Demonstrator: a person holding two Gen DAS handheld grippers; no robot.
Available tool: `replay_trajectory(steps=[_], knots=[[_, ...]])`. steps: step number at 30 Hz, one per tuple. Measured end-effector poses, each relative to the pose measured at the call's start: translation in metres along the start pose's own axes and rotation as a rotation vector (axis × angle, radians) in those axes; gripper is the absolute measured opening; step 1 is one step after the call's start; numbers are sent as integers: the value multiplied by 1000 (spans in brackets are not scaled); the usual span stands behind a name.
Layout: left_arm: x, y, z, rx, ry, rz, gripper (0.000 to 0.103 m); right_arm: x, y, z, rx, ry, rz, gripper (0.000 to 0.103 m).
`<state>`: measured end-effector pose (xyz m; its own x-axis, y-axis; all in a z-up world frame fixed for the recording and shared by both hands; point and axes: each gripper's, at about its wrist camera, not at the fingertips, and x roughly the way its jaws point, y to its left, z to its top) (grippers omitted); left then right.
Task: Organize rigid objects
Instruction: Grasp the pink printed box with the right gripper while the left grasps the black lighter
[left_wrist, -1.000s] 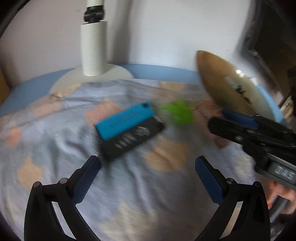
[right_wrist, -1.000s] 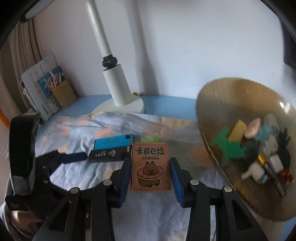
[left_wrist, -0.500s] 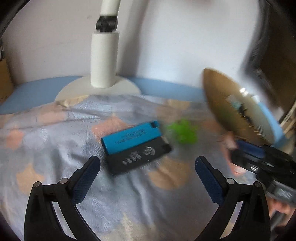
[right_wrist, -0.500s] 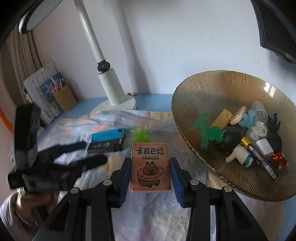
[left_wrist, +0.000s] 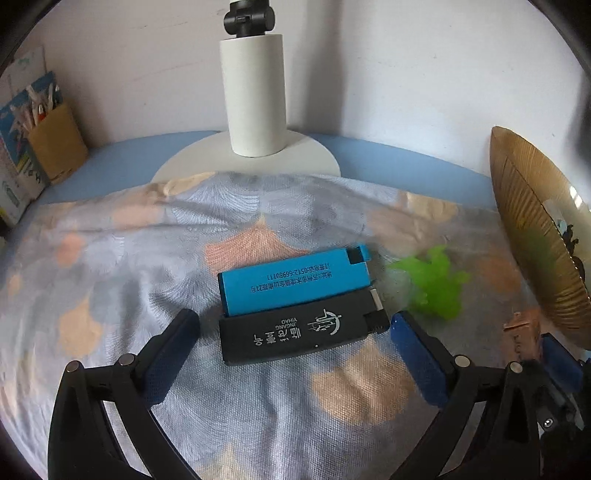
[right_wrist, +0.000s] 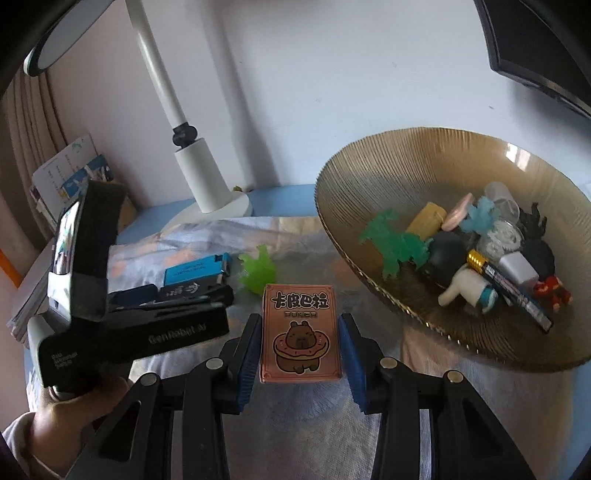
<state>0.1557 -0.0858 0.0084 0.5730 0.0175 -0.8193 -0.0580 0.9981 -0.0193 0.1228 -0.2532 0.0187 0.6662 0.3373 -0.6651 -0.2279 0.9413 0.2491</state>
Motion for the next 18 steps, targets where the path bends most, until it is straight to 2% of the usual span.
replay_trajectory(steps=[5,7,8,18], knots=[[3,2,1,-19,-3,3,102,-1,0,0,1,-16,5,40],[1,3,1,-21,-18,-5,86,-2,0,0,3,-23,7,40],[-1,4,0,-23,-29,-10,84,-2,0,0,5,-26,10,40],[-17,17,-7,-47,-50,-59,84,-10,7,-3,-25,-53,7,40]])
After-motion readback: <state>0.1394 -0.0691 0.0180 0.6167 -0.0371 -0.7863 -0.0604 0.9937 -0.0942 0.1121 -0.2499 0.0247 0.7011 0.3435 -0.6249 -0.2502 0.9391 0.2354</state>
